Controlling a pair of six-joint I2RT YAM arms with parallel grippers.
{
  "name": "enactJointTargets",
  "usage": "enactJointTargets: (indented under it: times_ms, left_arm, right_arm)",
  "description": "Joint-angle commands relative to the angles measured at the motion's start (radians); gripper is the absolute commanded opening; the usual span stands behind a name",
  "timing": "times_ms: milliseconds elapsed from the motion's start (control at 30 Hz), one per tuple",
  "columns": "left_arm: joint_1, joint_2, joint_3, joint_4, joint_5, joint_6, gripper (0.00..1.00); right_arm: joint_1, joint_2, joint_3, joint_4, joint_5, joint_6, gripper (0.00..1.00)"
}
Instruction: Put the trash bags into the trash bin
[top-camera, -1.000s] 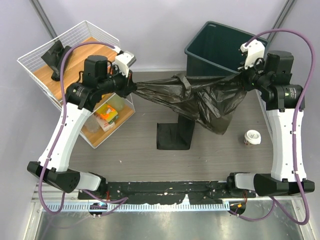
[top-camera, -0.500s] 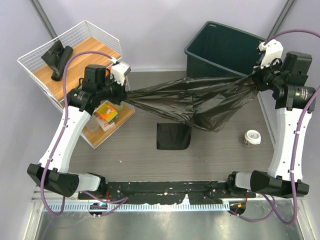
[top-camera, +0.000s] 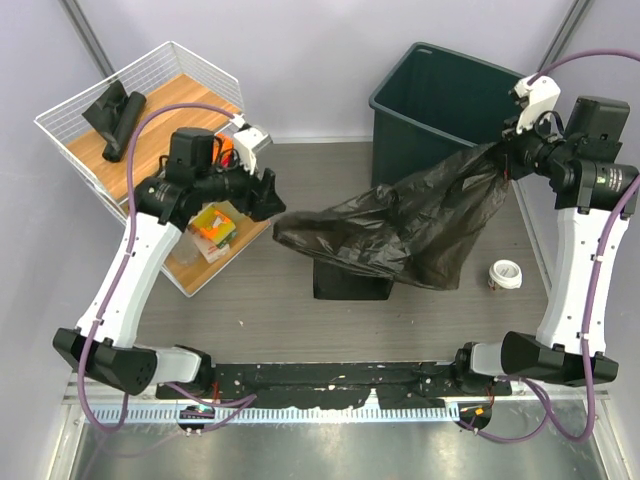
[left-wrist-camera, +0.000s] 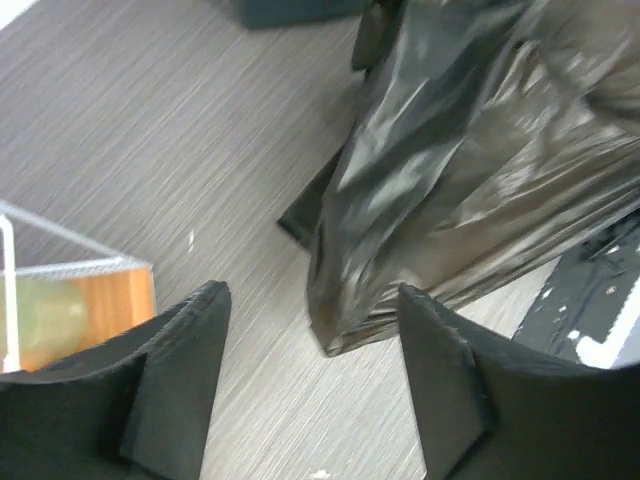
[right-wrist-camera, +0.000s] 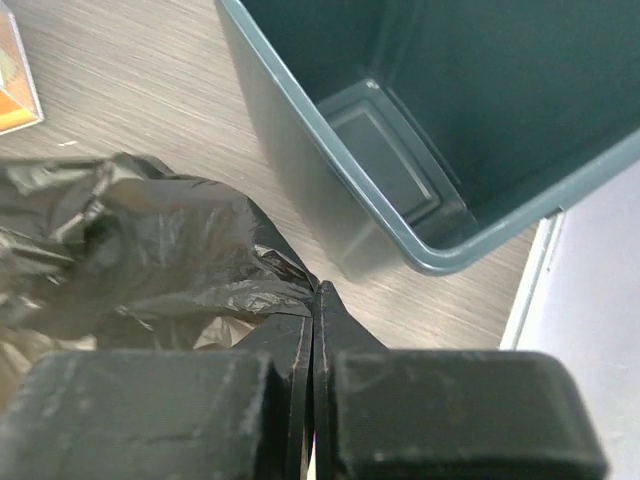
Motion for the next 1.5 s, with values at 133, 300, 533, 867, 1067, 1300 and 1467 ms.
enactJointTargets:
  times_ms: [133,300,533,867,1067,1300,1467]
  left_arm:
    - [-0.316,0.070,0.208,0.147,-0.144,-0.037,0.99]
    - [-0.483,0.243,0.350,0.210,-0.264,-0.098,1.00]
    - [-0.710,0.441,0.473,0.188,-0.503,0.018,1.00]
    - [-0.854,0.564,0.504,0.242,-0.690,0.052,1.00]
    - [-0.903,0.627,0.528,0.273,-0.822,0.020,1.00]
    - [-0.951,0.690,0.574,0.263,-0.896,-0.058,1.00]
    - [-0.988,0.714,0.584,0.263,-0.947,-0.083,1.00]
  right_arm:
    - [0.000,0.050,0.143,-0.051,-0.175,0.054,0.01]
    - [0.014,0.051,0.164,-0.048,-0.187,0.067,0.01]
    - [0.016,0.053,0.207,-0.069,-0.190,0.070,0.01]
    - [0.016,0.056,0.187,-0.074,-0.181,0.065,0.01]
    - [0.016,0.053,0.172,-0.060,-0.177,0.068,0.01]
    - [0.016,0.059,0.169,-0.053,-0.170,0.071,0.01]
    - [0.016,0.059,0.161,-0.039,-0.167,0.079,0.01]
